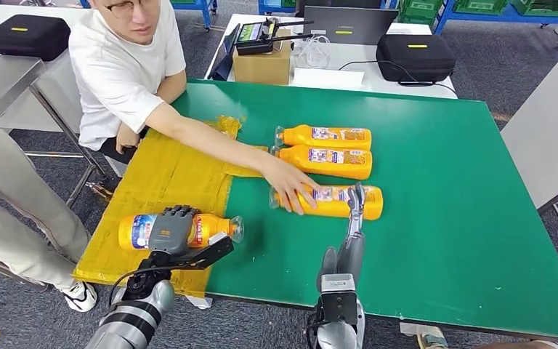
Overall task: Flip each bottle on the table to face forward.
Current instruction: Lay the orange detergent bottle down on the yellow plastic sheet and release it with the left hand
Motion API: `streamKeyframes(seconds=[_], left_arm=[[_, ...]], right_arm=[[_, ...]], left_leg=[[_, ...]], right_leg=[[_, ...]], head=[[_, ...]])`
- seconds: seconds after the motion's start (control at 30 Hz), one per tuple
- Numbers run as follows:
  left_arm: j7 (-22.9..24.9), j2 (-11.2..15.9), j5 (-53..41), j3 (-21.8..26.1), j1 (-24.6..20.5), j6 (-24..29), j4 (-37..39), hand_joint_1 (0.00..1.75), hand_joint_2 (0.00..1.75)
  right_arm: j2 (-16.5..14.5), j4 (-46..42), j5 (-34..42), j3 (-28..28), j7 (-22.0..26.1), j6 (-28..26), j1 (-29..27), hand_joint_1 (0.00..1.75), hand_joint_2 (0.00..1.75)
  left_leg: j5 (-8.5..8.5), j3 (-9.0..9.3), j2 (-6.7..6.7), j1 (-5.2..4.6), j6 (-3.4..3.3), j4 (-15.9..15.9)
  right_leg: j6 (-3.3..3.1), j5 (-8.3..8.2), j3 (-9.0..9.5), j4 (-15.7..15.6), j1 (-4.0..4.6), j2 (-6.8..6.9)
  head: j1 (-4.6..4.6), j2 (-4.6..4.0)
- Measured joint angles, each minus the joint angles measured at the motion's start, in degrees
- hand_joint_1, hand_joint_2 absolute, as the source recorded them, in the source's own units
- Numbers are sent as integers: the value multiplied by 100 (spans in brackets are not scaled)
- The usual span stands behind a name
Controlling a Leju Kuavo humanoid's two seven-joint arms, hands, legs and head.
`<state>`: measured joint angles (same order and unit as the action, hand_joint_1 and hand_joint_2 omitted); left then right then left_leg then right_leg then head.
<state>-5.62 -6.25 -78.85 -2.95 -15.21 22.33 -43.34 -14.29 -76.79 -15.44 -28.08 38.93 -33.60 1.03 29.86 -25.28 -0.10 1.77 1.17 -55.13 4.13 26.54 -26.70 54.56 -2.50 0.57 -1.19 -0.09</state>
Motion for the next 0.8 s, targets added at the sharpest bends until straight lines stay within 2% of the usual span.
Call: streamKeyframes(seconds=[0.2,0.43,0.6,0.8], left_arm=[[-765,117,1015,34,-147,-991,106,0,175],[-1432,232,2106,-110,-88,-1566,-47,0,175],[-2139,169,3235,-284,425,-1752,-657,0,175],[-2763,-98,4610,-352,1139,-1693,-1768,0,175]], right_arm=[[-71,46,-1,80,51,109,29,0,0],[-141,107,42,128,99,98,169,0,0],[-127,129,109,118,103,21,172,0,0],[-50,158,53,85,105,-173,125,0,0]], left_leg=[[15,67,-23,0,6,4],[17,62,-86,-13,3,3],[16,55,-45,-12,2,-1],[17,-20,-30,-12,2,-8]], right_leg=[[-7,30,71,0,-1,18],[1,53,44,-2,-17,83],[3,44,68,5,-15,51],[5,42,-21,6,-14,40]], head=[[-2,1],[-2,0],[1,0],[1,0]])
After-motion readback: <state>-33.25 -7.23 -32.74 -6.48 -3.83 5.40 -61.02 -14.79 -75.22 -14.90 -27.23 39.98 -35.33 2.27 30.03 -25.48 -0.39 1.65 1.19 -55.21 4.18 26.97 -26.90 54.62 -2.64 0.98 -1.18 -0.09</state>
